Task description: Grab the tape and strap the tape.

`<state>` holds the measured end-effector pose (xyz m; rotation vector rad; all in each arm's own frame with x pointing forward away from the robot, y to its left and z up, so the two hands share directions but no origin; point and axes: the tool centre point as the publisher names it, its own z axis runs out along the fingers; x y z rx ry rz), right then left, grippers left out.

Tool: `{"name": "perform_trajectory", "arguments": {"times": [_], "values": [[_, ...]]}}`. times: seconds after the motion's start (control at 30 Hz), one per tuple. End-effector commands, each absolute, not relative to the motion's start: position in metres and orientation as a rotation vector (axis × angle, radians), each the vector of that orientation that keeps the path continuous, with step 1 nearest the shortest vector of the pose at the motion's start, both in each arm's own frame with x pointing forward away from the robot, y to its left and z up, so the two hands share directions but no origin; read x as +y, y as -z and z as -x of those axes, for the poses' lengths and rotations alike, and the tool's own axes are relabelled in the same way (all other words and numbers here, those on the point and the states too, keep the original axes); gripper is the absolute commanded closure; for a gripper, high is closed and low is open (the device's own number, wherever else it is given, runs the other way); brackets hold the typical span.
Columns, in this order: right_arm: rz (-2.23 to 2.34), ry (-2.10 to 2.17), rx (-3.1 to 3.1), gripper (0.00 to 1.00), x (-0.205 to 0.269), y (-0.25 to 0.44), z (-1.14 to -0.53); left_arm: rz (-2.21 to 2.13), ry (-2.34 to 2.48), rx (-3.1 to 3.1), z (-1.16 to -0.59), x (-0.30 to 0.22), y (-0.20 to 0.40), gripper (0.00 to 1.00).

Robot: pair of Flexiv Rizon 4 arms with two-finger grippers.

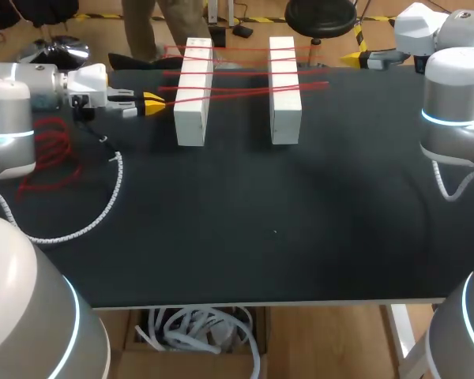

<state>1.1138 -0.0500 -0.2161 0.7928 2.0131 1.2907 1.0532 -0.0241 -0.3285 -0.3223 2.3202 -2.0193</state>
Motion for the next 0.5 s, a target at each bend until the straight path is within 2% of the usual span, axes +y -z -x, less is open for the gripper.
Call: {"name": "perform_trajectory", "arguments": {"times": [0.03, 0.5], "values": [[-0.793, -1.291, 2.013, 0.0, -0.05, 0.216, -1.114, 0.312, 2.022, 2.32, -1.052, -0.024, 0.328, 1.0], [-0.793, -1.291, 2.013, 0.0, -0.05, 0.216, -1.114, 0.236, 2.089, 2.308, -1.058, -0.012, 0.291, 1.0]]}}
